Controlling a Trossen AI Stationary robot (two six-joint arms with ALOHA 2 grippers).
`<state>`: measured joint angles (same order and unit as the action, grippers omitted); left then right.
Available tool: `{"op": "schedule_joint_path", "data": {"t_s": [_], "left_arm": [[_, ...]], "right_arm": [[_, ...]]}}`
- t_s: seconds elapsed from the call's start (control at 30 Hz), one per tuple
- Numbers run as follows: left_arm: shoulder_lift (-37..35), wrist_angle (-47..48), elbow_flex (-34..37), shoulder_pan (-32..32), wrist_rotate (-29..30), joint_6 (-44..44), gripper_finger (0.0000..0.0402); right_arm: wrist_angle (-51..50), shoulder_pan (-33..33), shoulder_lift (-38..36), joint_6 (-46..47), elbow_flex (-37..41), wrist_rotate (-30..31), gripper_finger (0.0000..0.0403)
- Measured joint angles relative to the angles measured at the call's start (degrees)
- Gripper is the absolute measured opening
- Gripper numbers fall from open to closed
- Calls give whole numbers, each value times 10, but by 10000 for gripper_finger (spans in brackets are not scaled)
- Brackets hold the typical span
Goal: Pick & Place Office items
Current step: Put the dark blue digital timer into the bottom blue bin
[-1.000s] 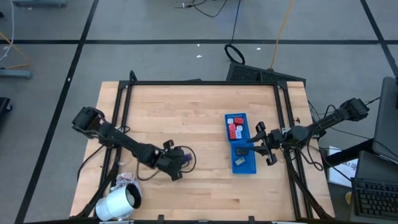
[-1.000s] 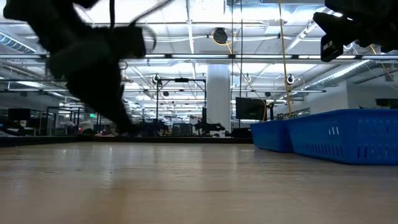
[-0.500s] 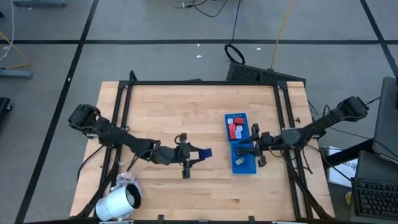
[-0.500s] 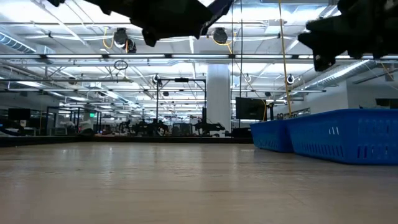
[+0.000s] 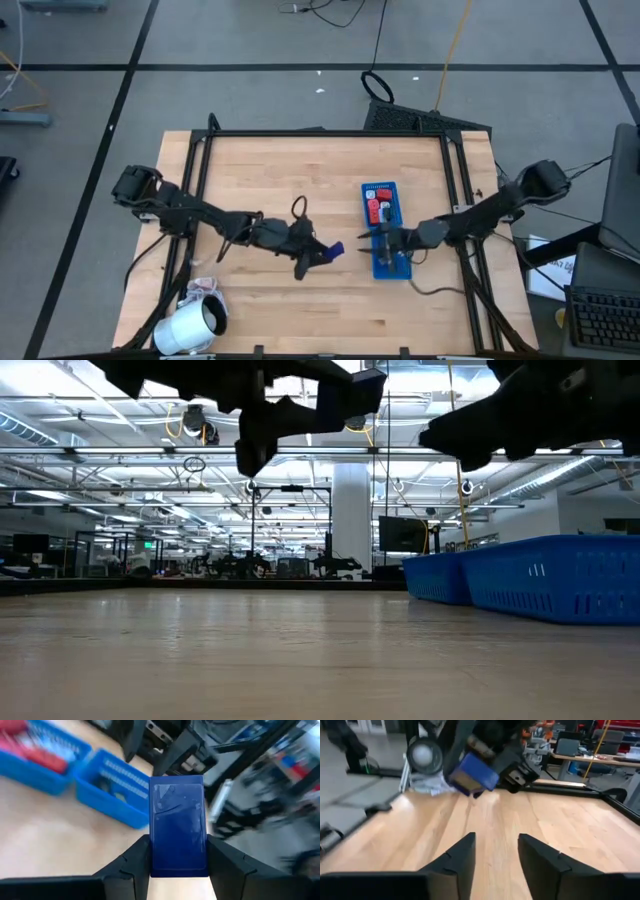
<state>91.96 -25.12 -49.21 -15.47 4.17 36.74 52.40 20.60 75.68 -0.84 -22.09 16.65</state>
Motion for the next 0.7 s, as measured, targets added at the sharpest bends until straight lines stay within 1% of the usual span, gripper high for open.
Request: {"op": "schedule_joint_path", "data": {"t_s": [0.1,0.2,0.3,0.4,0.47,0.53,0.6,0.7], "left_arm": [[0,0,0,14,-65,70,160],[0,2,0,17,-104,94,159],[0,16,0,21,-117,106,156],[0,39,0,22,-116,113,156],[0,51,0,22,-113,114,156],[0,60,0,21,-104,114,157],[0,62,0,22,-100,114,161],[0,61,0,22,-99,112,163]], "right_arm": [[0,0,51,-31,-33,-1,168],[1,0,99,-55,-71,3,205],[25,0,140,-87,-109,29,243],[32,0,166,-106,-135,28,270],[30,0,176,-108,-145,24,279],[32,0,185,-108,-153,2,280],[31,0,189,-108,-154,-13,273],[30,0,189,-110,-156,-18,250]]}}
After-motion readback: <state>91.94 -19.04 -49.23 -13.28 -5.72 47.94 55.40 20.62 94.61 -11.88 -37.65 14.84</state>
